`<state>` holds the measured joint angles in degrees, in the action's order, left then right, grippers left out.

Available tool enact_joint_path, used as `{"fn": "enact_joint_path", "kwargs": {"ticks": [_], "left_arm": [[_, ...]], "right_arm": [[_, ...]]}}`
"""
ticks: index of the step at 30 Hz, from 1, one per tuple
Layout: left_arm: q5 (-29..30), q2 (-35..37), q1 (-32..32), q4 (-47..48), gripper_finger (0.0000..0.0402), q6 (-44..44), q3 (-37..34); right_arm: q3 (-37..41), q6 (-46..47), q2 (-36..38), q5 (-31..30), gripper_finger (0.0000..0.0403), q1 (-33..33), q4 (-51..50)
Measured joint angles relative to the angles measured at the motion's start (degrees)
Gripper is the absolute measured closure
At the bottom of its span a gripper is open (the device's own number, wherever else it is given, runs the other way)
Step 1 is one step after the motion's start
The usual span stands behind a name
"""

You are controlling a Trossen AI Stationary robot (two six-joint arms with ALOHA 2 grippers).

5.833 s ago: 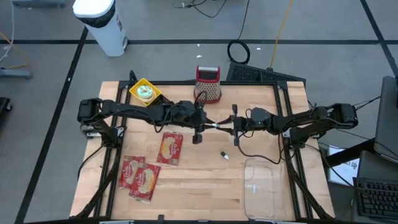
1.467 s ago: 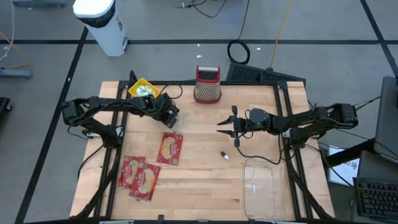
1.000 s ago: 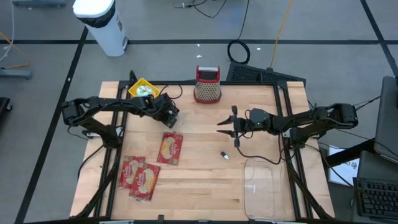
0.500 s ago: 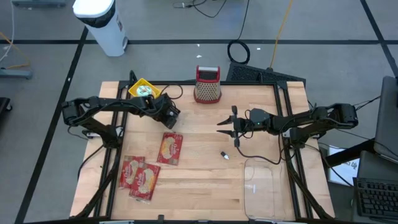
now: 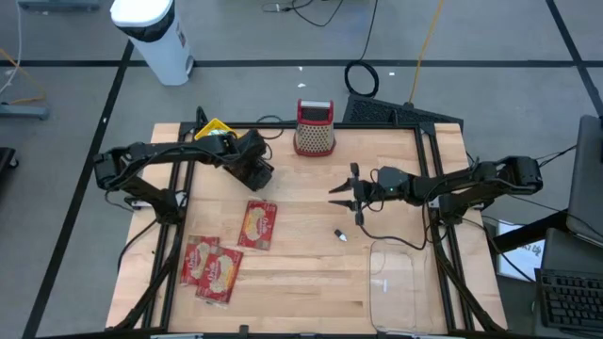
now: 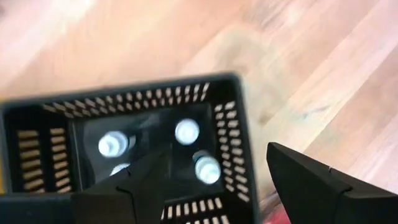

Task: Pick & Place Food Item
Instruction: Put the green food coloring bottle into the black bin

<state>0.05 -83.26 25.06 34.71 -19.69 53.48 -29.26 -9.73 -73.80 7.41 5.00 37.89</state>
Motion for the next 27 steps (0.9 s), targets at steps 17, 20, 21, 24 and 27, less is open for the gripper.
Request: {"fn": "enact_joint_path", "kwargs": {"ticks": [17,20,21,24,27], "left_arm": [[0.0,0.0,-6.7,-17.7,0.0146,7.3,8.7],[0.0,0.0,-8.0,-21.7,0.0146,7.6,8.7],[0.0,0.0,-8.4,-22.7,0.0146,7.6,8.7],[0.0,0.0,-9.3,-25.0,0.0146,7.6,8.7],[0.0,0.0,-10.2,-25.2,0.0146,7.4,8.7]], "right_arm": [[-7.1,19.2,-4.8,-8.9,0.0146,-15.3,-34.2],[-7.0,16.6,-8.3,-7.5,0.0148,-16.1,-32.9],[-7.0,15.8,-9.6,-6.0,0.0151,-16.2,-31.3],[-7.1,14.9,-12.1,-4.2,0.0160,-16.4,-31.2],[-7.0,15.0,-13.4,-4.1,0.0169,-16.3,-33.3]]}}
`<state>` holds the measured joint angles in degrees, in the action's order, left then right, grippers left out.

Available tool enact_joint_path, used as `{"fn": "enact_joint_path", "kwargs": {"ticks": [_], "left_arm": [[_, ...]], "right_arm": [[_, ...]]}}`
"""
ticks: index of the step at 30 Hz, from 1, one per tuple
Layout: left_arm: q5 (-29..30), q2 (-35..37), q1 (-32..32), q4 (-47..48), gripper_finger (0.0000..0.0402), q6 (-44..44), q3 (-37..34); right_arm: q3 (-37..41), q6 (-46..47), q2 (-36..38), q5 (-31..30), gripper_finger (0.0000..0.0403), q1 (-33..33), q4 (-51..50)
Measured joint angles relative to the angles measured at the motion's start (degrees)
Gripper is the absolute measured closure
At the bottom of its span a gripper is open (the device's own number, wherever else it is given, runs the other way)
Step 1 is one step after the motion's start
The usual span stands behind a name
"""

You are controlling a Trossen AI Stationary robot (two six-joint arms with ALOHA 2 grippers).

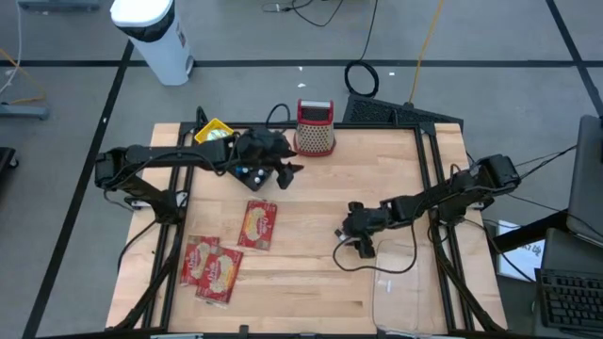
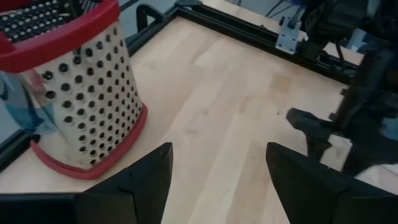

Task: Pick & Place Food Item
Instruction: Put the green food coloring bottle into the black bin

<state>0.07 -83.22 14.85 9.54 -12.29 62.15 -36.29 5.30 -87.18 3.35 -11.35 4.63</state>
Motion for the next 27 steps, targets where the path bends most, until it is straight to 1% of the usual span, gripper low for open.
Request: {"fn": "enact_joint_path", "kwargs": {"ticks": [1,6,8,10,14,20,24,27], "left_arm": [[0.0,0.0,-0.2,0.0,0.0146,0.0,0.0],[0.1,0.0,-0.7,0.0,0.0147,0.0,0.0],[0.9,0.0,-0.7,0.0,0.0146,0.0,0.0],[2.2,0.0,-0.7,0.0,0.0146,0.0,0.0],[3.9,0.0,-0.7,0.0,0.0146,-0.1,0.0],[4.0,0.0,-0.7,0.0,0.0146,-0.4,0.0],[4.0,0.0,-0.7,0.0,0.0146,-0.4,0.0],[4.0,0.0,-0.7,0.0,0.0146,-0.4,0.0]], "right_arm": [[0.0,0.0,0.0,0.4,0.0171,0.0,-0.6],[0.0,0.0,0.5,6.2,0.0182,0.0,-1.2],[0.0,0.1,0.5,9.0,0.0187,0.1,-0.8],[0.0,0.1,0.5,10.5,0.0192,0.4,-0.8],[0.0,-2.8,0.5,10.3,0.0200,0.8,1.0],[0.0,-5.1,1.8,7.1,0.0204,0.8,0.4],[0.0,-7.8,2.5,6.7,0.0203,0.9,0.2],[0.0,-12.2,2.6,2.9,0.0206,0.8,1.2]]}}
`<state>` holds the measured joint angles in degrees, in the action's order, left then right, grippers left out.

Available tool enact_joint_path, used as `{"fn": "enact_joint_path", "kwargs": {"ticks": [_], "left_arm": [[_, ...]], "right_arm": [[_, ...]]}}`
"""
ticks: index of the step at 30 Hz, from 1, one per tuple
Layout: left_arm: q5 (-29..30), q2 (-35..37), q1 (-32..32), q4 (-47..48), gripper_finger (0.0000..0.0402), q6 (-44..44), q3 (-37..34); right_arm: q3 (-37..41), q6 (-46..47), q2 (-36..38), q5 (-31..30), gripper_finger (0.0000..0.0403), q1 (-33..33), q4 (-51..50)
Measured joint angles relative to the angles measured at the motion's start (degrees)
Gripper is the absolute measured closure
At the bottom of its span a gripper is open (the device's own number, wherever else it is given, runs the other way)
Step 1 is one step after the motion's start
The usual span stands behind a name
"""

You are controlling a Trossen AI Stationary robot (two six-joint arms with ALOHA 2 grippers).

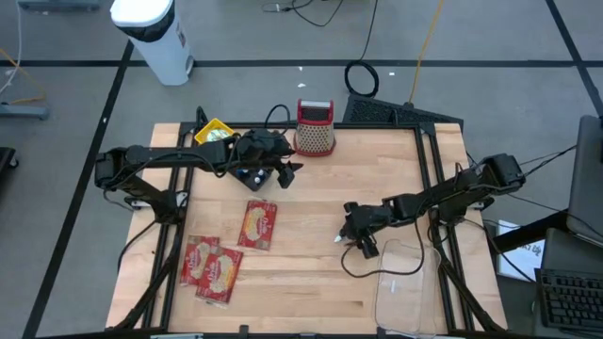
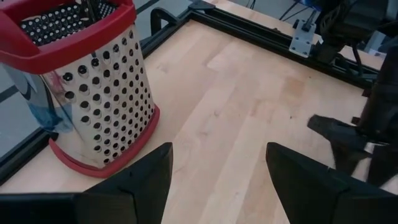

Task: Pick & Place Food Item
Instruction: Put the green food coloring bottle into the black bin

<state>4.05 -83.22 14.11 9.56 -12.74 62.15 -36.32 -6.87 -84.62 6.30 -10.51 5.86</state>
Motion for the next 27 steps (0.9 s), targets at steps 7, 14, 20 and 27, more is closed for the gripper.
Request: {"fn": "enact_joint_path", "kwargs": {"ticks": [7,14,20,27], "left_arm": [[0.0,0.0,-0.4,0.0,0.0146,0.0,0.0],[0.0,0.0,-0.4,-0.2,0.0146,0.0,0.0],[0.0,0.0,-0.4,-0.3,0.0146,0.0,0.0],[0.0,0.0,-0.4,-0.3,0.0146,-2.4,0.0]], "right_arm": [[0.1,-4.8,-2.6,-1.6,0.0208,1.9,-0.5],[0.1,-7.5,-4.8,1.4,0.0232,3.0,0.8],[0.1,-8.6,-4.9,1.3,0.0281,3.7,1.3],[0.1,-10.5,-4.9,1.2,0.0343,4.5,2.4]]}}
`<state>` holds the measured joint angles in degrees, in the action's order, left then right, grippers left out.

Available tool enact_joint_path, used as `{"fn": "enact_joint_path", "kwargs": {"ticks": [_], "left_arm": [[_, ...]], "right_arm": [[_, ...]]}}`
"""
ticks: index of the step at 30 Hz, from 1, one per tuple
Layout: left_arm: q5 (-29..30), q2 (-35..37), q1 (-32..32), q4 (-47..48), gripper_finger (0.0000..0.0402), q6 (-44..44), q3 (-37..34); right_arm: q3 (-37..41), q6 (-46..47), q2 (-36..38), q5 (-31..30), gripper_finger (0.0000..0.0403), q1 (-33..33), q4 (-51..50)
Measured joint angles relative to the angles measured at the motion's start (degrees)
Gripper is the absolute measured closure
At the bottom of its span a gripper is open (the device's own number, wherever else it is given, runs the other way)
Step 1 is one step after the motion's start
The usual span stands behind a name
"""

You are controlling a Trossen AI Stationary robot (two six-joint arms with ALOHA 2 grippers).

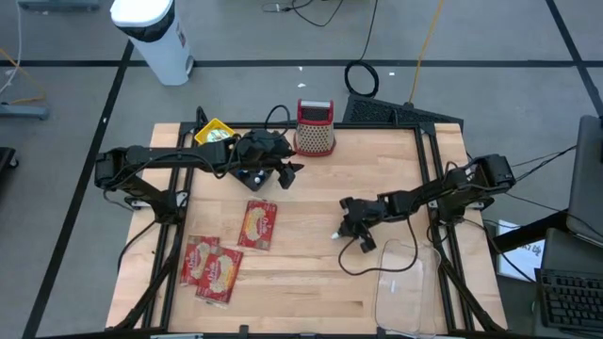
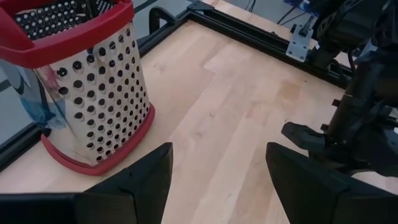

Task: Pick & Place Food Item
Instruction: Put the green food coloring bottle into the black bin

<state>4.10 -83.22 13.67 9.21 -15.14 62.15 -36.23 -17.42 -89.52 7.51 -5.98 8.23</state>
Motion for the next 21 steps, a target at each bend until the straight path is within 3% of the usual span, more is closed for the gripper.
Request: {"fn": "enact_joint_path", "kwargs": {"ticks": [4,9,14,21], "left_arm": [[0.0,0.0,0.0,0.0,0.0146,0.2,0.0],[0.0,0.0,-1.4,-0.6,0.0146,3.2,0.0],[-0.1,0.0,-5.0,-2.4,0.0147,14.4,0.0],[1.6,-1.7,-9.6,-7.0,0.0147,27.1,0.0]], "right_arm": [[0.0,-0.7,0.5,-1.1,0.0351,0.7,1.9],[0.0,-2.2,4.2,-10.5,0.0342,1.6,3.8],[0.0,-1.4,9.5,-17.9,0.0345,4.5,7.6],[0.0,-1.1,12.5,-18.0,0.0343,7.6,18.4]]}}
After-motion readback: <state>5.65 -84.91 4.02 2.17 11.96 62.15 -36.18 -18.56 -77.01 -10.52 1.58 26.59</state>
